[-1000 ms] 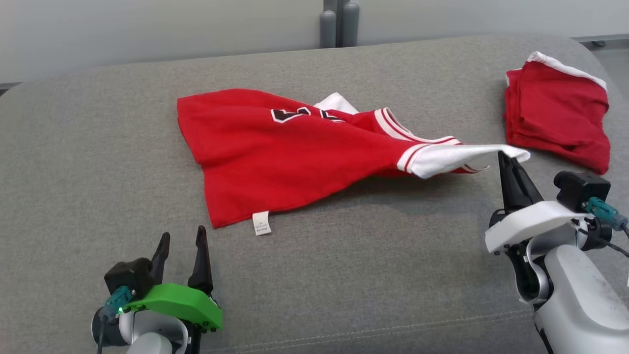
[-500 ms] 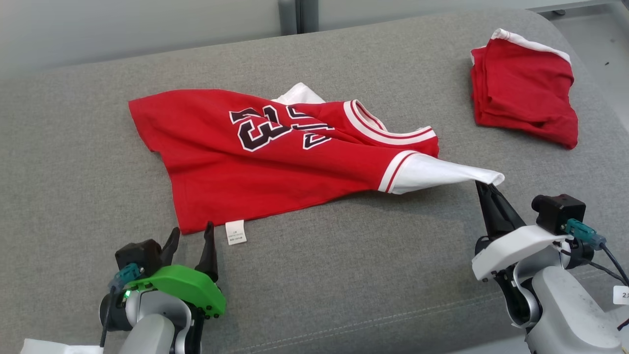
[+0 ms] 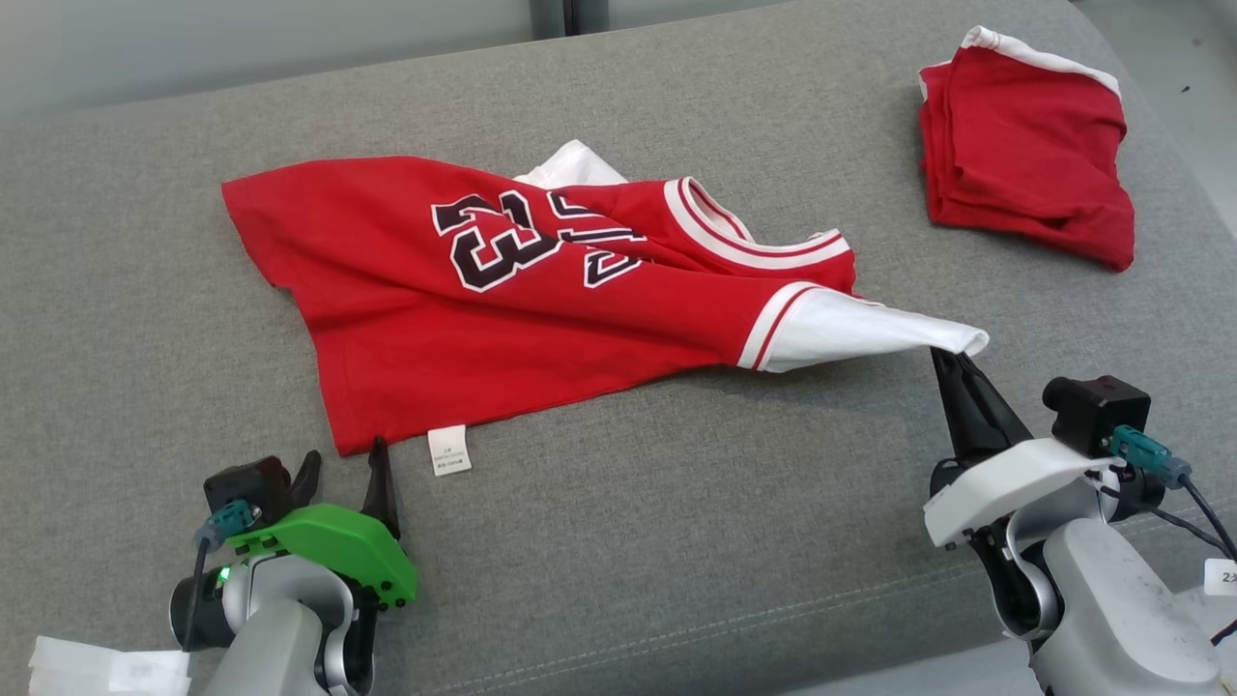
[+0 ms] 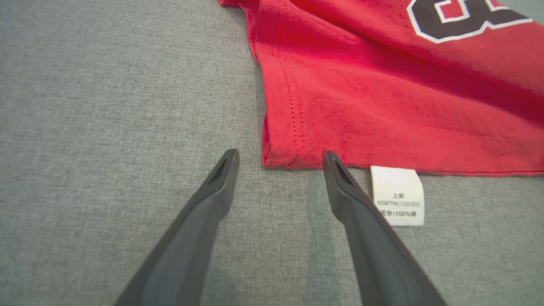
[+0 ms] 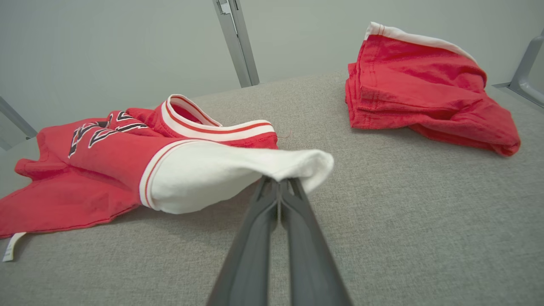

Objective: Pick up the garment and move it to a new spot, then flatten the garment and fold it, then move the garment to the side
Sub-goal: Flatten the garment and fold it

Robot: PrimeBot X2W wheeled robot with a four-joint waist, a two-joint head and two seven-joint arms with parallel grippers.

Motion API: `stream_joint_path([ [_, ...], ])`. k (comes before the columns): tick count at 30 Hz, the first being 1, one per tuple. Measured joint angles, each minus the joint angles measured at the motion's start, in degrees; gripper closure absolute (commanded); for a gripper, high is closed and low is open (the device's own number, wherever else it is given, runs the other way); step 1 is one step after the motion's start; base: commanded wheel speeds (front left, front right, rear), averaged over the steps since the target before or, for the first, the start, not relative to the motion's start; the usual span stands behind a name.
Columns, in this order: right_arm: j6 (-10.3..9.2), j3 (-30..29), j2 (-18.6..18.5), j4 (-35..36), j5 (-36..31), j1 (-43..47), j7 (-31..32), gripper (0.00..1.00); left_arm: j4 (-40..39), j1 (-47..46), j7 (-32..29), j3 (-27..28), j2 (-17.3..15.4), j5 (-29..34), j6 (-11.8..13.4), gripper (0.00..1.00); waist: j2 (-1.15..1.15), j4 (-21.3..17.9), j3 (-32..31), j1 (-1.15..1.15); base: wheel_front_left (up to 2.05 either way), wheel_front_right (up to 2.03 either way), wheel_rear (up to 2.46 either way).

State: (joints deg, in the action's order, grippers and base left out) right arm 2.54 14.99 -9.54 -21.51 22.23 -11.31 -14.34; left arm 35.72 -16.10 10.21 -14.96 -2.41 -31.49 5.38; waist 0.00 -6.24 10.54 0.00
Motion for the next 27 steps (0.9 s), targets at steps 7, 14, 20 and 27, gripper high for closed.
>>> stream_joint_path([
  [7,0.45,0.04,0.01,0.08,-0.34,0.00,0.00,1.00,2.76,-1.54,0.89,-0.04,0.08,0.00,0.00,0.00,0.00,0.26,0.38,0.00,0.00,0.00,0.00],
  [14,0.46,0.44,0.10,0.09,-0.60,-0.01,0.00,1.00,4.58,-3.62,1.96,-1.44,0.15,0.64,-1.20,0.00,0.00,0.16,0.95,0.00,0.00,0.00,0.00],
  [20,0.46,0.21,0.10,0.08,-0.60,-0.02,0.00,1.00,6.41,-4.43,2.47,-2.21,0.19,1.03,-1.93,1.00,0.00,-0.06,1.27,0.00,0.00,0.00,0.00],
  [27,0.44,-0.60,0.29,0.13,-0.60,-0.02,0.00,1.00,6.88,-4.58,3.12,-2.45,0.29,1.10,-3.27,1.00,0.00,-0.04,1.27,0.00,0.00,0.00,0.00],
])
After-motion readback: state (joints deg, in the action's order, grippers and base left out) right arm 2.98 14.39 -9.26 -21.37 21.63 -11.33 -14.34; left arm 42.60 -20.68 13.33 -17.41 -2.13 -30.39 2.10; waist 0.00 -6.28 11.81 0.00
